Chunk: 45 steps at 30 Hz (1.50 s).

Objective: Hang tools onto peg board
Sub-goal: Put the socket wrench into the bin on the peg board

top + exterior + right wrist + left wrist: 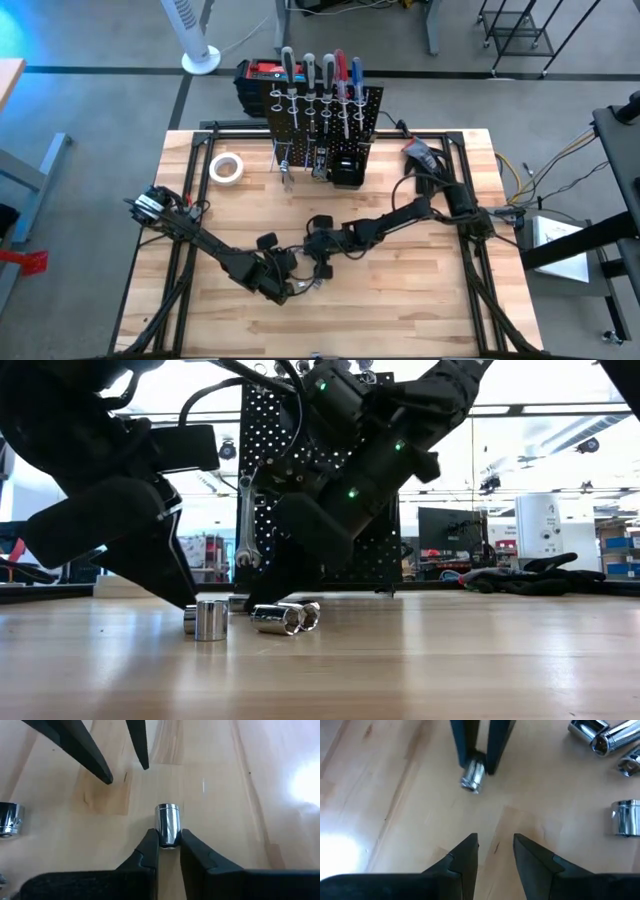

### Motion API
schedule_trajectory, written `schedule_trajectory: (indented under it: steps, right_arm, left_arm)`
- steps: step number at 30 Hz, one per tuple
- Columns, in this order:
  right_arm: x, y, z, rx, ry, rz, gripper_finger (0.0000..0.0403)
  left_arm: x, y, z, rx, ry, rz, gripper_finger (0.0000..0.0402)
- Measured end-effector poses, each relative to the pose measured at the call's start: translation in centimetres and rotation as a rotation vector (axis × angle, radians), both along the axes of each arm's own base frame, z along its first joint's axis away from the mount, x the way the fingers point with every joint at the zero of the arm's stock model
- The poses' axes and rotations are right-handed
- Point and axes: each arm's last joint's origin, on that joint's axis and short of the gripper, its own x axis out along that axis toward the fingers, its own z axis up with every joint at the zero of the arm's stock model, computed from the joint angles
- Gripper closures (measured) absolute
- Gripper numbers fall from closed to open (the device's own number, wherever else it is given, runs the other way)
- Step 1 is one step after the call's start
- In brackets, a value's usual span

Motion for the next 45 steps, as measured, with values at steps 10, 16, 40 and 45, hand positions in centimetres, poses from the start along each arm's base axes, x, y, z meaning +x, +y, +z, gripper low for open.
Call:
schedule_trajectory:
  steps: [10,16,40,45]
  right_arm:
    - [-1.6,1.6,4.7,-0.169,-0.054,-0.079,0.0370]
    - [-3.1,1.0,7.7,-0.283,-0.039,-0.147,0.0370]
    - [-9.0,-7.3,16.7,-0.500,-0.001,-0.552,0.0310]
    - [-9.0,-8.1,16.8,-0.452,-0.026,-0.624,0.0230]
  left_arm:
    - [-0.3,0.1,-0.3,-0.003,0.016,-0.004,0.0287]
    - [-0.2,0.1,-0.3,-0.006,0.009,-0.005,0.0287]
    - [-0.5,-0.4,-0.5,0.019,-0.006,-0.033,0.0287]
    - [-0.9,-1.0,-0.5,-0.016,0.020,-0.064,0.0287]
